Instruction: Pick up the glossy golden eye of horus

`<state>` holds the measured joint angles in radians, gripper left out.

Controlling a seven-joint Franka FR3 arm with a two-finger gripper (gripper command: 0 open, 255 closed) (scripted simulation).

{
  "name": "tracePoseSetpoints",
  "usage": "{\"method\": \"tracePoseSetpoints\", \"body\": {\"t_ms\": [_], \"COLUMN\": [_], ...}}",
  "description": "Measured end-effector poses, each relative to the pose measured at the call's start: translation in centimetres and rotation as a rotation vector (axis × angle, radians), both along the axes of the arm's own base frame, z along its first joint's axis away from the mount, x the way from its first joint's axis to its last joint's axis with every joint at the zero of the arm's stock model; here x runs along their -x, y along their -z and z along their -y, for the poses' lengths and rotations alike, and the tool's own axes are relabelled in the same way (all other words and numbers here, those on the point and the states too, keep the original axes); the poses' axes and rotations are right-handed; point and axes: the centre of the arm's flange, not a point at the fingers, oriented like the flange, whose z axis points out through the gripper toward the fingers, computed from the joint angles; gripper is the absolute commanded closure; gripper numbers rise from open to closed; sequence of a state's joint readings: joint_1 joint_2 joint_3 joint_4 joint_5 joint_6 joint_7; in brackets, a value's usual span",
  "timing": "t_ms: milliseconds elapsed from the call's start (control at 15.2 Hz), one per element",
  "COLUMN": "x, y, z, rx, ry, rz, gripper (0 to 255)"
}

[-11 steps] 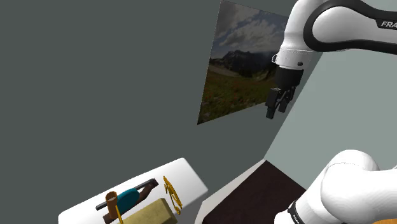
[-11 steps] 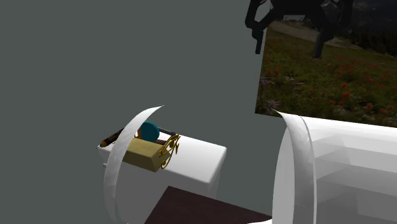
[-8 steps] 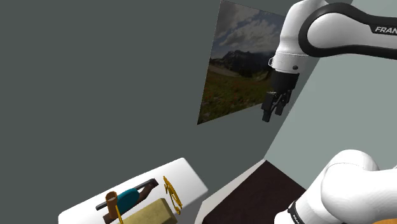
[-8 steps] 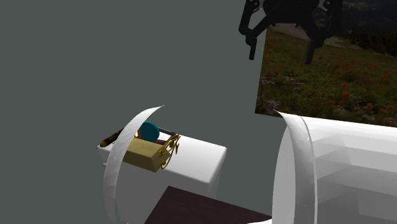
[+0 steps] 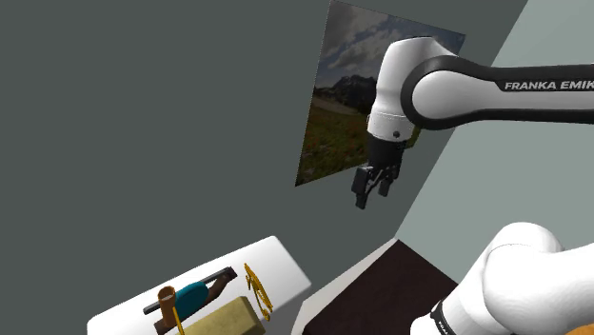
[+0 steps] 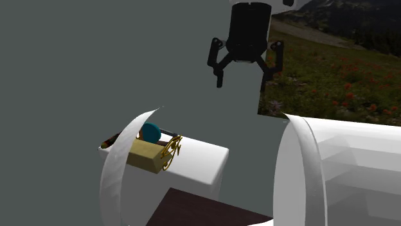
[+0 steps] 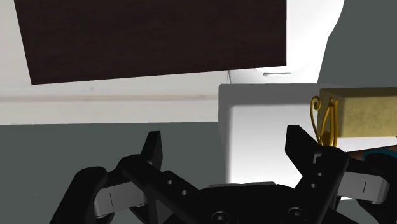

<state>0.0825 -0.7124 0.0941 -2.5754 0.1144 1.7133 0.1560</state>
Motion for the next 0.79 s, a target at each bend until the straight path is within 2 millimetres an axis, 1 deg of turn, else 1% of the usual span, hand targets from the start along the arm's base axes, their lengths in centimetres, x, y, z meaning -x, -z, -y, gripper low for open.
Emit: {"method": "tracePoseSetpoints", "body": {"t_ms": [198, 330, 726, 792], "x": [-1.5, -1.7, -4.0, -4.7], "y": [2.5, 4.9, 9.6, 10.4], "z": [-3.0, -4.8, -10.0, -10.9], "rx": [0.001, 0.003, 0.007, 0.007], "ry": [0.004, 0.007, 0.016, 0.017], "rz": [0.001, 0.001, 0.004, 0.004], "gripper": [0, 0, 0, 0]}}
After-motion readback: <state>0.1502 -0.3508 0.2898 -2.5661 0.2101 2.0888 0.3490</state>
